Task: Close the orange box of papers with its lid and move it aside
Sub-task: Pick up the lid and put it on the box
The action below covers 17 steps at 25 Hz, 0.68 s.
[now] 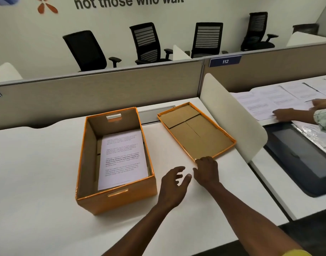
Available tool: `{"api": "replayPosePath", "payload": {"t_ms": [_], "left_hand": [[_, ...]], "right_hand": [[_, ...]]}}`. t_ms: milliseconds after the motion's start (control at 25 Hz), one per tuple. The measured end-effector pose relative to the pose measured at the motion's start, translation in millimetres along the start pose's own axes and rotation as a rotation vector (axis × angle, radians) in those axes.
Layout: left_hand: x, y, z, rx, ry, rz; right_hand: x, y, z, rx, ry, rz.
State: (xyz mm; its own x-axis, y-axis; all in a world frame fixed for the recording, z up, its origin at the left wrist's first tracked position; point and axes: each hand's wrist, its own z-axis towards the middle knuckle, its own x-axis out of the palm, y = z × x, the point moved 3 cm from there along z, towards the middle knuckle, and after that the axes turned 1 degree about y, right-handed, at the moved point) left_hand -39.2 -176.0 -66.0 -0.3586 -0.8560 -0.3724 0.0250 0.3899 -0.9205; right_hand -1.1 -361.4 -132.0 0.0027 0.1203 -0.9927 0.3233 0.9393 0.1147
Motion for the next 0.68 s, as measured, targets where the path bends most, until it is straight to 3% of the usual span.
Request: {"api": "replayPosePath", "payload": {"t_ms": [200,400,520,680], "left_hand": [[16,27,23,-0.381,0.016,-0.212],[37,50,58,-0.609,-0.072,-0.417],[43,28,71,-0.659,-0.043,-0.535],[44,8,72,-0.667,-0.05,-0.544]], "right_hand": [[2,-3,-7,-0.066,-0.022,0.07],[3,-10,-24,-0.167,-0.065,0.158],[-1,-10,-35,-0.238,-0.103,0.307],[-16,-16,-33,-0.291,0.019,0.542]]}}
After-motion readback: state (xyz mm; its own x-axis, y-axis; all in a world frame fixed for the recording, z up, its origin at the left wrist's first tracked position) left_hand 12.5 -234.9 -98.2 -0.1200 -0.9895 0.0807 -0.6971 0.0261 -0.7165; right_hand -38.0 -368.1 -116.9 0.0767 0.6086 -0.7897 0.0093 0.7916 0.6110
